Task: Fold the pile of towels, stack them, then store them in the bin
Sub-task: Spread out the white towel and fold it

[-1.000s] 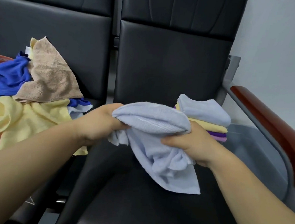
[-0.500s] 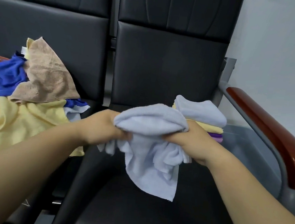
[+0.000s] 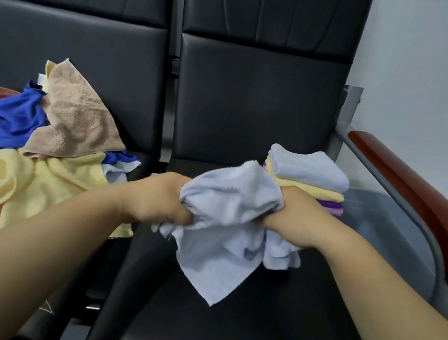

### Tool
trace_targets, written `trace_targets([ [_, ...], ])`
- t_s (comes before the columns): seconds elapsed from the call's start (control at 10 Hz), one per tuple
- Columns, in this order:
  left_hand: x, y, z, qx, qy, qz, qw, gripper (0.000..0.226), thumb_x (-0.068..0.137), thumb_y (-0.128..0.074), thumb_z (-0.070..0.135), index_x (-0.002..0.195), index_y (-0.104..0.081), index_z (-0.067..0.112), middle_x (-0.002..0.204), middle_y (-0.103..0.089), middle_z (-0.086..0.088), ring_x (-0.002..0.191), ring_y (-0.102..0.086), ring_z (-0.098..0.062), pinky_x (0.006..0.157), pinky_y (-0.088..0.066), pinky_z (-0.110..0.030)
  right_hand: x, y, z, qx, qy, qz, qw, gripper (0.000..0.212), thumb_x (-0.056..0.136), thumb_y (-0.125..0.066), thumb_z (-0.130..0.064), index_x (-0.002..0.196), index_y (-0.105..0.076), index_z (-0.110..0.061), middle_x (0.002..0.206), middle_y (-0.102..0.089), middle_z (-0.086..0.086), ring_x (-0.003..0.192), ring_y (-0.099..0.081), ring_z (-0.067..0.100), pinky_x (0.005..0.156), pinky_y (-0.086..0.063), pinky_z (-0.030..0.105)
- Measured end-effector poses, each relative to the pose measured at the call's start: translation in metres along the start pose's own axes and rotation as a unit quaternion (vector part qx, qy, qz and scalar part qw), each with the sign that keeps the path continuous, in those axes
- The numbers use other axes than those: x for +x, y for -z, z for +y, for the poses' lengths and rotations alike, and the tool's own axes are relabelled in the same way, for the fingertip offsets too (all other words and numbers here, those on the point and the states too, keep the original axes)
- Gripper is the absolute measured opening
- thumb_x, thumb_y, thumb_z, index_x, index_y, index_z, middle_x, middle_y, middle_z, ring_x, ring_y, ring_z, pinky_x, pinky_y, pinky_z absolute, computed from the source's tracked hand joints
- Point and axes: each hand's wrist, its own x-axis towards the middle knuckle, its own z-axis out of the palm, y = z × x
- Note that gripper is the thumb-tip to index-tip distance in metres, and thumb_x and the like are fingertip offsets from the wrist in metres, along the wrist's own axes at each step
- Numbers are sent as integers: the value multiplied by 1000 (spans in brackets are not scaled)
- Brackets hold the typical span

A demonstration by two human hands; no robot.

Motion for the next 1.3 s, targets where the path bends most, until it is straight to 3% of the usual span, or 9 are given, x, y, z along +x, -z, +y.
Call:
trace_targets([
  [0.1,-5,4,0,15,18,-20,1000,20,81,-59,0,64,-69,1,62,-69,-24,52,-60,-29,47,-45,-25,-1,-2,-3,97,17,10,995,22,87,-77,-16,78,-62,-30,71,-62,-13,62,-55,1,59,-46,14],
  [0.3,0,3,-1,-192,24,87,977,35,85,-48,-11,58,-67,2,56,-64,-23,40,-52,-25,42,-43,-25,-1,0,-3,150,33,-30,988,35,72,-78,-44,97,-71,-21,92,-77,-3,88,-74,15,85,-63,46],
  [0.5,11,-2,-10,-408,29,77,909,9,77,-69,11,78,-70,2,65,-52,-15,58,-44,-26,55,-40,-28,-3,-3,-2,110,16,-78,991,53,63,-88,-43,109,-70,-25,105,-78,2,99,-76,19,92,-62,51],
  [0.6,6,-2,-2,-335,5,34,942,5,79,-80,8,78,-77,12,59,-58,-17,49,-55,-23,51,-41,-27,-3,-1,2,64,14,-93,994,35,63,-85,-37,88,-68,-20,82,-74,-3,78,-73,16,79,-63,41],
  [0.7,3,-2,-4,25,1,18,1000,24,72,-87,18,61,-67,23,51,-58,-11,42,-54,-28,41,-44,-33,-1,-2,1,34,19,-68,997,34,71,-75,-27,61,-44,-20,58,-43,-7,59,-42,11,60,-39,36],
  [0.8,7,-2,-10,213,23,32,976,21,62,-73,30,63,-56,18,60,-60,-7,58,-61,-38,54,-54,-47,2,-5,1,7,26,-50,998,19,78,-74,-28,69,-58,-24,64,-56,-7,63,-48,11,62,-44,34],
  [1.1,0,13,-9,-82,-30,126,988,18,88,-74,11,100,-67,0,65,-68,-18,52,-61,-26,42,-45,-27,2,1,2,35,40,-92,994,26,68,-78,-30,89,-67,-19,83,-73,10,83,-75,29,77,-62,49],
  [1.2,-1,20,-5,-76,-42,122,989,21,80,-84,8,93,-68,7,60,-64,-5,50,-59,-17,41,-45,-25,7,7,-1,-14,27,-70,997,20,71,-75,-23,82,-61,-14,66,-62,3,65,-66,19,66,-57,39],
  [1.3,5,38,0,174,-29,129,976,27,69,-88,24,86,-67,25,73,-70,6,67,-67,-15,61,-56,-31,13,21,-12,-78,31,-53,995,17,77,-70,-18,71,-54,-17,58,-55,-6,62,-58,12,62,-49,32],
])
